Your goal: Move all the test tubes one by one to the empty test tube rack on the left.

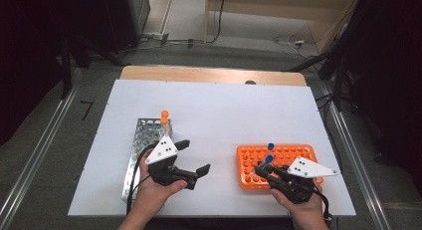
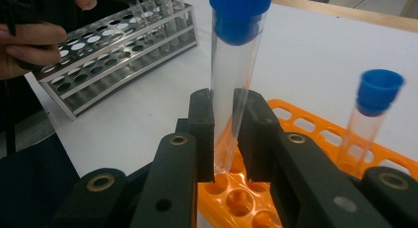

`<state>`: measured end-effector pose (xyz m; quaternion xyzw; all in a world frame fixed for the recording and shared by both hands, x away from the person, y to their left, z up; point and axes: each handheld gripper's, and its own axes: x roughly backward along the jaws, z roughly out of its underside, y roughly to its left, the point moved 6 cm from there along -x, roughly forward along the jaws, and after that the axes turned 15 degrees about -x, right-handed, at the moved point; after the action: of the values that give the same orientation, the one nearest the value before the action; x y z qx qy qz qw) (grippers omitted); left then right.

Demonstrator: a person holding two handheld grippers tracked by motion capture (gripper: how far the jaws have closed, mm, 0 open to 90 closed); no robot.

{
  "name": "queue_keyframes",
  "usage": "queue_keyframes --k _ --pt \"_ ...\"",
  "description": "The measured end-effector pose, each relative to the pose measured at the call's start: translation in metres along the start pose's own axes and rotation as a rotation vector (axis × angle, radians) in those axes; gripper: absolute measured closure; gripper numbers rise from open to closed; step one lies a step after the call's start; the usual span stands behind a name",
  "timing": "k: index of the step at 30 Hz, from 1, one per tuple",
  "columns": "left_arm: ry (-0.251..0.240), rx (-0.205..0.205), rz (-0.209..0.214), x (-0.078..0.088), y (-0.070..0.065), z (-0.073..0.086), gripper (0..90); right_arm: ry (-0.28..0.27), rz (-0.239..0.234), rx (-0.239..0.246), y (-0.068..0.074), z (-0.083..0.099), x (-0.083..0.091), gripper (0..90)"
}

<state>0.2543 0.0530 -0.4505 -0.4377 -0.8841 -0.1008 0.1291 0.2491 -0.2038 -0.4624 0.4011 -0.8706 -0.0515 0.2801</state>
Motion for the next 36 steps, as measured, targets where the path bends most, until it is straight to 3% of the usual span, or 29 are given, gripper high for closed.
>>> queue_keyframes --k 10,17,29,32,36 --pt "-0.015 -0.006 0.042 -0.008 -0.011 -0.006 4.9 0.031 -0.035 0.011 0.014 0.002 -0.020 75.3" --pt "-0.023 -0.021 0.093 -0.016 -0.024 -0.010 9.8 0.055 -0.056 0.026 0.025 0.005 -0.034 75.3" --pt "-0.050 -0.063 0.209 -0.029 -0.046 -0.016 43.9 0.099 -0.095 0.060 0.042 0.012 -0.053 75.3" --pt "-0.038 -0.075 0.243 -0.034 -0.052 -0.016 51.7 0.105 -0.113 0.069 0.047 0.014 -0.055 75.3" --pt "-0.019 -0.083 0.254 -0.038 -0.056 -0.014 60.2 0.115 -0.133 0.079 0.052 0.015 -0.055 75.2"
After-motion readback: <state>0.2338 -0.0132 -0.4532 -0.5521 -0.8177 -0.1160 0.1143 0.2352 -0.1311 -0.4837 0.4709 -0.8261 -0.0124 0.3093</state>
